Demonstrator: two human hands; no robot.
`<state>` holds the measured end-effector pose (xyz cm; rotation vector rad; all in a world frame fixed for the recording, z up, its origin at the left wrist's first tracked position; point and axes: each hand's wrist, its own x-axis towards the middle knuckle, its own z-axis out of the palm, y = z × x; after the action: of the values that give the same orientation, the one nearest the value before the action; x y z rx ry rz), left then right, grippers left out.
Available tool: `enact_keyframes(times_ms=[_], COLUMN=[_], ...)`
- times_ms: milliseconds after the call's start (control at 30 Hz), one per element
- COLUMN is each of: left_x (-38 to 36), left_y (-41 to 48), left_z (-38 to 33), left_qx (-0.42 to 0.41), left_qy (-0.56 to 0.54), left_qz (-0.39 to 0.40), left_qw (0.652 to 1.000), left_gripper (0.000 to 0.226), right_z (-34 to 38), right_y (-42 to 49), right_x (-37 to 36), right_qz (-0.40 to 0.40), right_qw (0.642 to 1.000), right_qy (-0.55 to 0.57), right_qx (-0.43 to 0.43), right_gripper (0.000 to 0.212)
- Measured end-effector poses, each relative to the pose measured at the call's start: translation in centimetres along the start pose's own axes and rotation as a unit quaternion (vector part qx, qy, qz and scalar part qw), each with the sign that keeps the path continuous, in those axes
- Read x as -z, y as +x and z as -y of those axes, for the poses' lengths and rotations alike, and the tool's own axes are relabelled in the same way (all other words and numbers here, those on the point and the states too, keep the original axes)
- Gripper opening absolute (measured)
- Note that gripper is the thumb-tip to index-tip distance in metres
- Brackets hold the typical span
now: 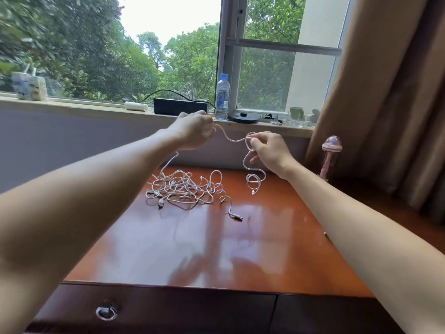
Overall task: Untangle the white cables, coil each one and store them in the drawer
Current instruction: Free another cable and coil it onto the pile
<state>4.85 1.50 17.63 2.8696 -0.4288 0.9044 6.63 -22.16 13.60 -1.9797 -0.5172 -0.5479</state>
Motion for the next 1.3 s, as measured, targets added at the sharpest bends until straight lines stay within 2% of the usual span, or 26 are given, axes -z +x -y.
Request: enact_keyframes(times_ms=[133,300,467,500,567,633,733,800,967,1133,1300], left_x=[-3.3,-6.0,-7.3,-7.1,-6.7,-6.3,-6.7,-7.3,-8.6,-10.1,-10.6], left_y=[-1.9,-3.8,-5.1,-5.4,-5.8,-6.3,-7.5,-7.9,-8.2,-8.1,-7.8], left_z=[1.3,1.7,2.5,2.3,1.8,1.3,0.4,-0.3,-1.8,-1.9,-1.6], left_qx=[0.069,0.114,0.166,0.169,0.155,0.146,0.12,0.113,0.123,0.098,0.098], left_qy=[-0.037,-0.039,-0.019,-0.026,-0.061,-0.171,-0.388,-0.454,-0.435,-0.38,-0.333], left_qz=[0.069,0.119,0.227,0.22,0.159,0.11,0.096,0.098,0.082,0.031,0.022], left_qw=[0.995,0.986,0.96,0.96,0.973,0.968,0.909,0.878,0.888,0.919,0.937], left_gripper=[0.03,0.043,0.069,0.069,0.065,0.064,0.067,0.059,0.046,0.013,0.013], right_z=[0.0,-0.3,-0.4,-0.4,-0.4,-0.4,-0.4,-0.3,-0.7,-1.3,-2.3], right_y=[-1.1,-1.7,-2.0,-2.0,-2.0,-1.9,-2.0,-2.1,-2.3,-2.2,-2.5], right_x=[-1.5,-3.7,-5.3,-5.4,-5.6,-5.8,-6.2,-6.5,-6.5,-5.7,-4.9], right_qz=[0.064,0.112,0.128,0.131,0.135,0.129,0.124,0.125,0.113,0.099,0.082], right_qw=[0.993,0.982,0.978,0.978,0.979,0.983,0.986,0.987,0.992,0.994,0.996], right_qy=[0.088,0.122,0.138,0.141,0.136,0.122,0.101,0.099,0.052,0.021,0.01], right_qx=[-0.05,-0.088,-0.089,-0.083,-0.067,-0.052,-0.036,-0.031,0.011,0.035,0.025], right_gripper=[0.022,0.04,0.028,0.027,0.024,0.021,0.02,0.023,0.021,0.015,0.015])
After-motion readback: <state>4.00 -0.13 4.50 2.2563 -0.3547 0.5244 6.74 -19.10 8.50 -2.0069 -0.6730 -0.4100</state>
